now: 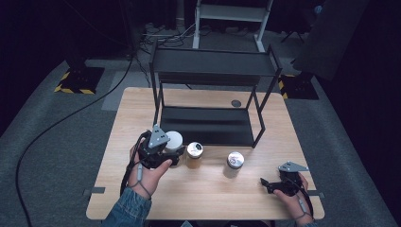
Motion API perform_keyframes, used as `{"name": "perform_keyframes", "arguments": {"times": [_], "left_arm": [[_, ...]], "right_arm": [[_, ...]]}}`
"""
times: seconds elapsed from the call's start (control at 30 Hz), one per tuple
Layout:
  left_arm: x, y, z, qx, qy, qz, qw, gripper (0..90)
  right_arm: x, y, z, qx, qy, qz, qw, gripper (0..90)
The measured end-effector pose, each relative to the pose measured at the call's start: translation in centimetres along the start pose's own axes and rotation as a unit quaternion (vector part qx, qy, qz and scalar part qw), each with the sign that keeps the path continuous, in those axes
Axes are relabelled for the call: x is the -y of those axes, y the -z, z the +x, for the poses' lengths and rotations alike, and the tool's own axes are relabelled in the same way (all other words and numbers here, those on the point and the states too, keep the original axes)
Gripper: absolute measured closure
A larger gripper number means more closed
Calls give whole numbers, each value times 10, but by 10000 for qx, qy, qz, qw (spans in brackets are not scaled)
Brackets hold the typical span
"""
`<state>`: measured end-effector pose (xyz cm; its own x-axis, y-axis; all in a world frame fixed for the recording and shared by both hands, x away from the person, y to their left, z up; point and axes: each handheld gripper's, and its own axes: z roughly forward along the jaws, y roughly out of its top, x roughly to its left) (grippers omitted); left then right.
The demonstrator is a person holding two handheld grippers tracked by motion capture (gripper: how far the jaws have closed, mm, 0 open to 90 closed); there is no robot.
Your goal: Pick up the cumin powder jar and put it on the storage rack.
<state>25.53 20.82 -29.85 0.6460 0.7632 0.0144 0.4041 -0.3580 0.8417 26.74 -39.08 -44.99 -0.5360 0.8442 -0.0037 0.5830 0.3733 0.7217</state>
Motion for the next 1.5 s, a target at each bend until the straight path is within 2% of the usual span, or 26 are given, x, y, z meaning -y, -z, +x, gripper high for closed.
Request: {"name": "perform_keyframes", "arguments": {"times": [0.2, 0.3, 0.57, 0.77, 0.9, 1.0, 1.1, 1.17, 1.27, 1.4, 1.5], "left_arm": [[-10, -6, 8, 40, 71, -41, 10000, 336], [-21, -13, 13, 16, 34, -11, 10000, 336], [-38, -25, 22, -36, -27, 1, 10000, 336], [-50, -38, 35, 49, -7, -53, 10000, 336], [-58, -48, 37, 49, -23, -61, 10000, 336], [-62, -56, 43, 93, 105, -44, 9999, 335], [-68, -64, 44, -26, 3, 43, 10000, 335], [-69, -70, 45, -63, -21, 76, 9999, 336], [-68, -78, 53, -4, 119, 86, 9999, 335], [-66, -87, 58, -23, 143, 104, 9998, 335], [-63, -100, 64, -24, 248, 180, 9995, 335]], "right_arm": [[0, 0, 0, 1, -1, -1, 10000, 6], [0, 0, 0, 2, 8, -6, 10000, 6], [0, 0, 0, 0, 1, -1, 10000, 6], [0, 0, 0, 5, 9, -6, 10000, 6], [0, 0, 0, 5, 10, -5, 10000, 6], [0, 0, 0, 5, 10, -4, 10000, 6], [0, 0, 0, 4, 10, -4, 10000, 6], [0, 0, 0, 4, 10, -4, 10000, 7], [0, 0, 0, 4, 10, -4, 10000, 6], [0, 0, 0, 3, 4, 0, 10000, 6], [0, 0, 0, 4, 10, -4, 10000, 6]]}}
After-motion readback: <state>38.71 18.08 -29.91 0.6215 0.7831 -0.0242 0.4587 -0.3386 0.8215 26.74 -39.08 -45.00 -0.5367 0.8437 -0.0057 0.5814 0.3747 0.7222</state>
